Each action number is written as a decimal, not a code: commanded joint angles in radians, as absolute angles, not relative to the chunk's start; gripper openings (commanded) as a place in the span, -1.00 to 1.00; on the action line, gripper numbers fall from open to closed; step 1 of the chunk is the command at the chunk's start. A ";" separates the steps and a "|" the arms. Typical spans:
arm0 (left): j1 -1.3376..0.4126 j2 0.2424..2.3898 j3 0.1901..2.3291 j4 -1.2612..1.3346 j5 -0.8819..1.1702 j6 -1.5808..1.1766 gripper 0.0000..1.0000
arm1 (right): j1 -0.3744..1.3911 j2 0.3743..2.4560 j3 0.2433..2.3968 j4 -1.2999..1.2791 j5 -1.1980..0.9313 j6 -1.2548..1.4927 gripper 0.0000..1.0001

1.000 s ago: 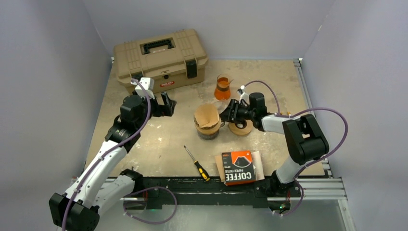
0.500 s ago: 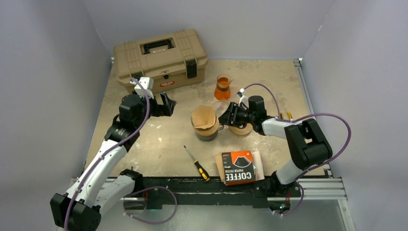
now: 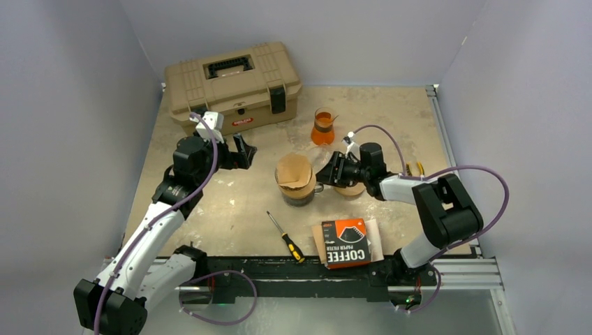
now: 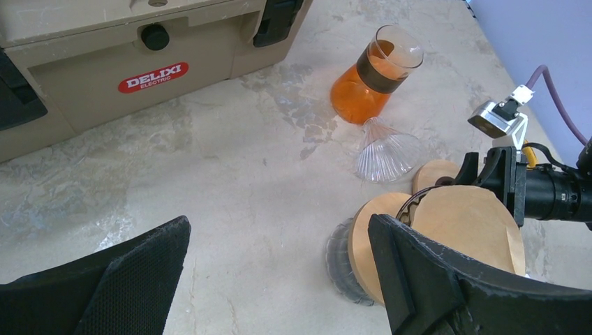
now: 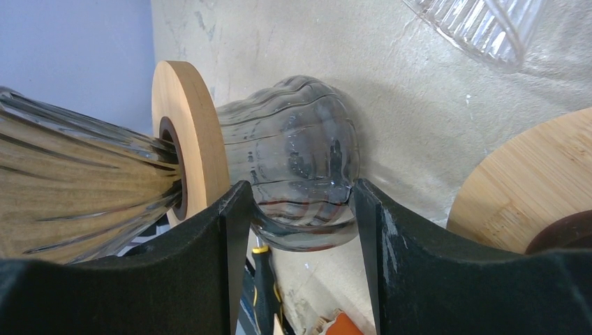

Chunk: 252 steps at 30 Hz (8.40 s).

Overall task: Place the coffee filter in the dripper
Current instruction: Move the coffee server to the center of the board, then pick up the coffee server from the center of the board, then place the coffee server at the center of the board, then pick up the dripper holder from the center of the board.

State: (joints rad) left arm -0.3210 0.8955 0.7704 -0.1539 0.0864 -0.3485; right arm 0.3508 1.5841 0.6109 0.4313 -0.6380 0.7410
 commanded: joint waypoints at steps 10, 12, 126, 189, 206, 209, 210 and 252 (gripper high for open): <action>-0.304 0.887 0.766 -0.110 0.128 -0.359 0.98 | 0.435 1.624 0.602 0.513 -0.616 0.801 0.16; -0.302 0.885 0.766 -0.109 0.134 -0.359 0.98 | 0.451 1.635 0.607 0.527 -0.616 0.812 0.16; -0.221 0.850 0.744 -0.071 0.211 -0.377 0.96 | 0.222 2.009 1.696 -0.276 -0.219 0.377 -0.55; -0.183 0.847 0.730 -0.043 0.266 -0.400 0.96 | 0.389 1.377 1.081 -0.218 -0.500 0.405 -1.00; -0.181 0.847 0.728 -0.046 0.262 -0.400 0.97 | 0.407 1.488 1.060 -0.214 -0.497 0.357 -0.62; -0.181 0.847 0.727 -0.046 0.263 -0.400 0.97 | 0.407 1.488 1.070 -0.225 -0.474 0.346 -0.36; -0.181 0.845 0.727 -0.046 0.263 -0.401 0.96 | 0.408 1.484 1.072 -0.229 -0.459 0.342 -0.24; -0.173 0.842 0.723 -0.042 0.267 -0.409 0.99 | 0.236 1.529 0.977 -0.130 -0.276 0.372 0.47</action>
State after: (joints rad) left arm -0.1833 0.8581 0.7250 -0.0834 0.2554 -0.3866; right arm 0.2604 1.5494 1.0042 -0.1642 -0.2790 0.3622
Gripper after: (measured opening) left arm 0.993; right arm 0.738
